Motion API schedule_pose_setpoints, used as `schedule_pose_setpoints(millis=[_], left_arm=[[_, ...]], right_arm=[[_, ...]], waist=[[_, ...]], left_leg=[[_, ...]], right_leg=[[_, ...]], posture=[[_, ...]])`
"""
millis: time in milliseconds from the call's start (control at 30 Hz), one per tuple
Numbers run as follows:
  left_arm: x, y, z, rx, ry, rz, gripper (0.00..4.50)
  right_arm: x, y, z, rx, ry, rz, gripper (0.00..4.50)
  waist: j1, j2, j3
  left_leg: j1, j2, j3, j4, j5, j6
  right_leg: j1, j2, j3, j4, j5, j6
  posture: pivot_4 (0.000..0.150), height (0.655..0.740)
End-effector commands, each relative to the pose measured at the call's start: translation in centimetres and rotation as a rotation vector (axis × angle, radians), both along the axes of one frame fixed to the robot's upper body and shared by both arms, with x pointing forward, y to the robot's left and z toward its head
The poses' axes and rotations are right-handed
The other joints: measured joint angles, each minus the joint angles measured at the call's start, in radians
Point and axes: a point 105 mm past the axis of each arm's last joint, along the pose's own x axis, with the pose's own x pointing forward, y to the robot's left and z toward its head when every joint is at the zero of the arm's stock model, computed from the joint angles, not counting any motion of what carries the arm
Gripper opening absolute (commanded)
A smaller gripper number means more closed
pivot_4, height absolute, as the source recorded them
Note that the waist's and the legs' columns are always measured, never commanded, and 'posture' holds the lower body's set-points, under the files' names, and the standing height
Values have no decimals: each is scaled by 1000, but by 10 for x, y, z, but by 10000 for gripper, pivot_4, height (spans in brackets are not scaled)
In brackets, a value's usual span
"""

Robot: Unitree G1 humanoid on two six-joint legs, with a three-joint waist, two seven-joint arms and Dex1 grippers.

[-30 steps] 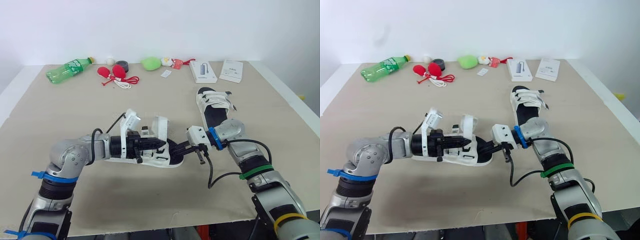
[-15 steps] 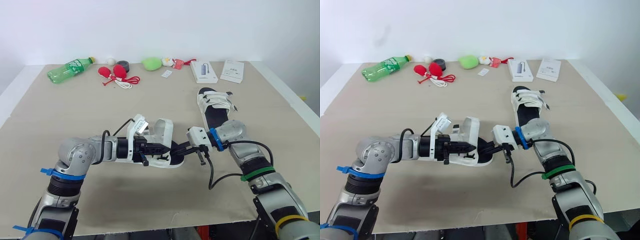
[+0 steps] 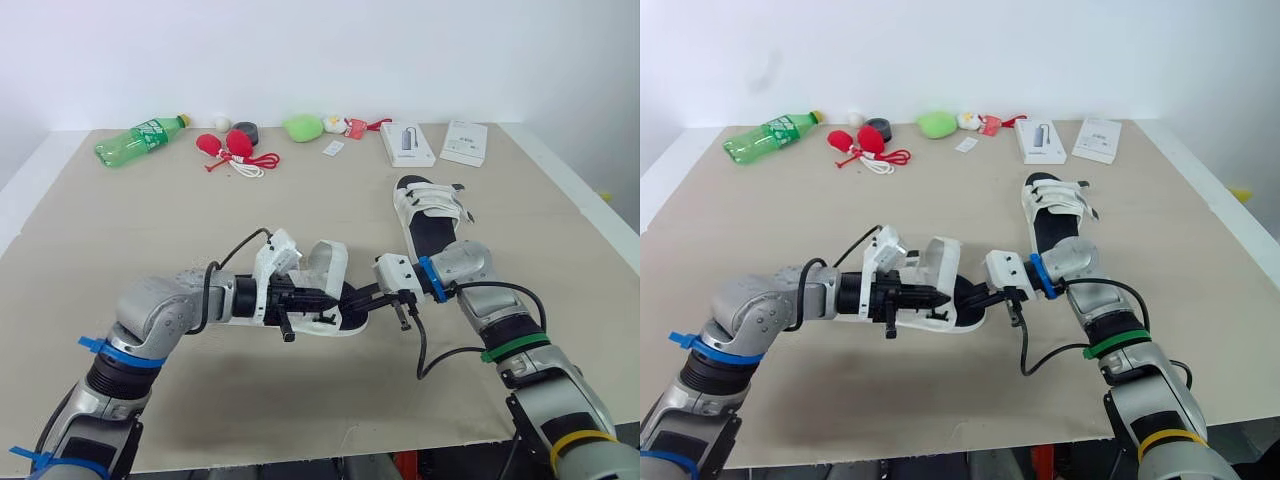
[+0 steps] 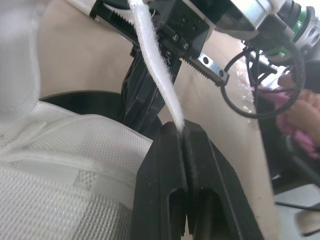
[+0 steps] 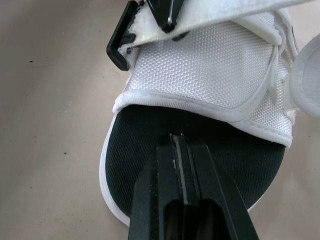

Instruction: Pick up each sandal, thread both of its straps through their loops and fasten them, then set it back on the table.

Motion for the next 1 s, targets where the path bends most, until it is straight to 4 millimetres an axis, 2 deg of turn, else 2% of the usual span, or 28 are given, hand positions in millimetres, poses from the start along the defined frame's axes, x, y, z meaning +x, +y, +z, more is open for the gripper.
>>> schedule_pose_setpoints(millis=[33, 400, 633, 733, 867, 1000], left_arm=[[0, 2, -15, 60, -7, -7, 259], [-9, 5, -18, 79, -18, -70, 259], [-18, 4, -9, 21, 9, -120, 259], [-20, 6, -14, 50, 6, -128, 259], [-16, 12, -25, 111, -22, -110, 259], [-7, 17, -26, 123, -65, -73, 259]], right_arm=[[0, -7, -15, -73, 35, -23, 0], [1, -8, -14, -75, 32, -29, 0], [2, -9, -15, -77, 33, -32, 0], [2, -9, -15, -76, 33, -31, 0], [2, -8, -15, -77, 32, -30, 0], [2, -8, -15, -78, 30, -29, 0]], waist=[[0, 0, 0], [0, 0, 0], [-1, 0, 0], [-1, 0, 0], [-1, 0, 0], [-1, 0, 0]], left_leg=[[0, 0, 0, 0, 0, 0], [0, 0, 0, 0, 0, 0], [0, 0, 0, 0, 0, 0], [0, 0, 0, 0, 0, 0], [0, 0, 0, -1, 0, 0], [1, 0, 0, -1, 0, 0]], right_leg=[[0, 0, 0, 0, 0, 0], [0, 0, 0, 0, 0, 0], [0, 0, 0, 0, 0, 0], [-1, 0, 0, 0, 0, 0], [-1, 0, 0, 0, -1, -1], [-1, 0, 0, 0, -1, -1]], posture=[[1500, 7400], [1500, 7400], [1500, 7400], [1500, 7400], [1500, 7400], [1500, 7400]])
